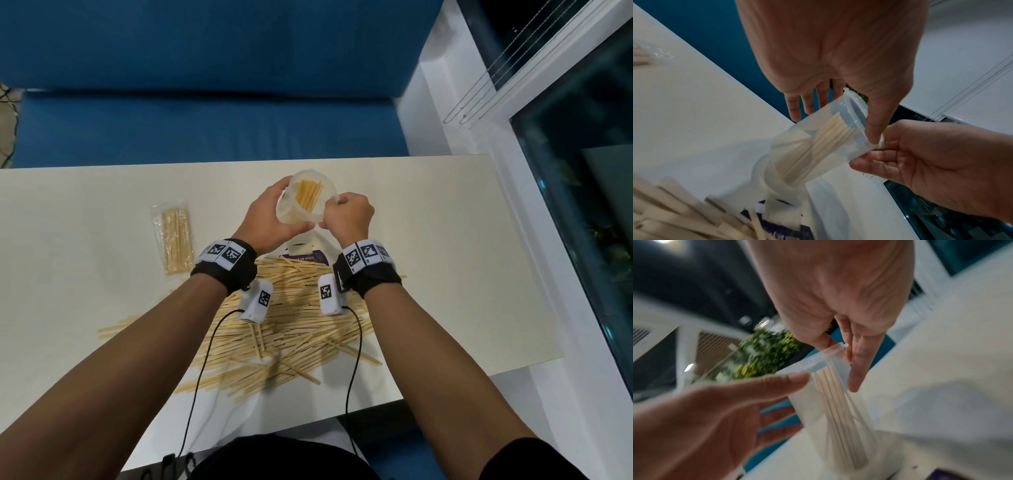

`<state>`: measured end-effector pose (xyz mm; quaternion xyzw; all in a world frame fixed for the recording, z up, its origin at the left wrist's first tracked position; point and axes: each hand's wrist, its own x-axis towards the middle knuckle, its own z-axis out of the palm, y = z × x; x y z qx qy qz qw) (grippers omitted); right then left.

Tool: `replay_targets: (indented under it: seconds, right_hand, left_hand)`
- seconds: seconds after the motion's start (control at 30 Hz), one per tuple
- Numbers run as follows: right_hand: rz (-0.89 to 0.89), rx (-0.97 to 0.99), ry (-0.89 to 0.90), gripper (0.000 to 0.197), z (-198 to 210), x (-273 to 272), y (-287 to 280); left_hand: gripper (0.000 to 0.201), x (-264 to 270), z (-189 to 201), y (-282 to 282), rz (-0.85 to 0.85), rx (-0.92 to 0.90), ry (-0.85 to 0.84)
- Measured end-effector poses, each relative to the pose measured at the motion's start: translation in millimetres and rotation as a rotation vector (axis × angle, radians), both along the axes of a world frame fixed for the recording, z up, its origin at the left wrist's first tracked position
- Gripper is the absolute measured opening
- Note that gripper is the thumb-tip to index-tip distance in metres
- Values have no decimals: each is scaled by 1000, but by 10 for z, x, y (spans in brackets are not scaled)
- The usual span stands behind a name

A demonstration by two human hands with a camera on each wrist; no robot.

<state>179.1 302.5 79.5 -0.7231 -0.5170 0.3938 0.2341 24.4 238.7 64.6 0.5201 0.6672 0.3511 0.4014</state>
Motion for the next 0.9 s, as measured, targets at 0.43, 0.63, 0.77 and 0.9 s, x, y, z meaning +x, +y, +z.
replay_targets:
  seconds: [0.43,0.63,0.77,0.9]
  right_hand:
    - [153,21,34,30,18,100,-84]
    - [203,63,-26,29,-49,160,-135]
    - [485,552,-223,21,62,148,-79]
    - [1068,323,-506,33,183,-114,188]
  left_hand:
    - [86,31,-158,-37,65,-44,-24]
    - [101,120,-111,-95,53,-13,13]
    - [118,142,-85,-88,72,12,31]
    - [99,106,-103,-65,39,50,28]
